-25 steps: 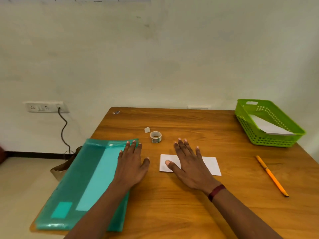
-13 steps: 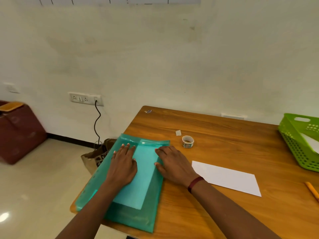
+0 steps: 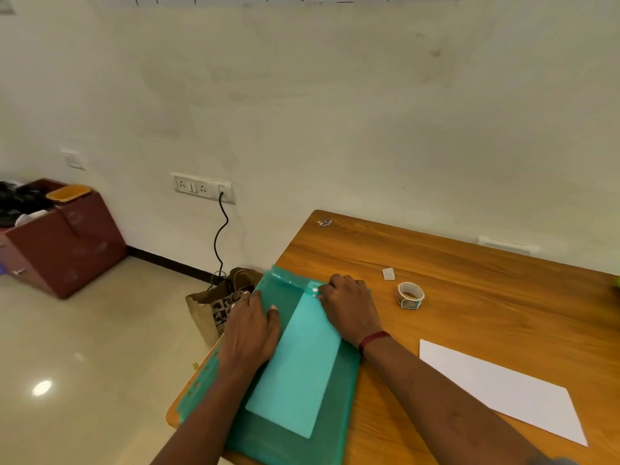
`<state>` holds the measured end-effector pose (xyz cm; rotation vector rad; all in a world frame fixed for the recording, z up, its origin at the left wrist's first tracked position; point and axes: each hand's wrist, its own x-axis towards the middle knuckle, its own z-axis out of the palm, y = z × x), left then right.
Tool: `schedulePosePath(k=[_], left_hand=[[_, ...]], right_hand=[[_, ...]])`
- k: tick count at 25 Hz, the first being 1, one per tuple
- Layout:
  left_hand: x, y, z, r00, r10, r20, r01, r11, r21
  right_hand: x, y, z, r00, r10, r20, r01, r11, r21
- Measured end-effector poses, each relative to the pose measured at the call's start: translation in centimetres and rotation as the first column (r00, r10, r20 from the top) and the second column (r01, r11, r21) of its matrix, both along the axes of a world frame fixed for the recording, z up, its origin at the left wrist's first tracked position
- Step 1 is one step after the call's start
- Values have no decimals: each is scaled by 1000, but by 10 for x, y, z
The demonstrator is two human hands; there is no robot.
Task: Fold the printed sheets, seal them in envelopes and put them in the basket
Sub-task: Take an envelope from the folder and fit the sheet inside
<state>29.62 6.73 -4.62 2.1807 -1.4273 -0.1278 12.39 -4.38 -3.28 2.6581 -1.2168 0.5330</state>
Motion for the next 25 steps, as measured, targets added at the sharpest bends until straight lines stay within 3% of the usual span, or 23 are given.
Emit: schedulePosePath(k=[7,9,11,17,25], left_hand=[[0,0,-2,999,32,26,-28,992,-123],[-2,0,-2,999,34,36,-28,988,-153],[-3,1,-2,998,36,61,-24,983,-184],[-6,4,1,996,31,79,-10,970,-244],[-11,7,3,996,22,81,-1,966,-258]], right_hand=[[3,-27,9,969,-130,209,141,989,-38],[4,-31,12,951,-162,264,157,987,39],[3,-35,18,911,-208,355,135,966,220],[-4,-60,25,956,-144,257,-22,836,549],[12,-70,34,998,-47,44,2,704,710]])
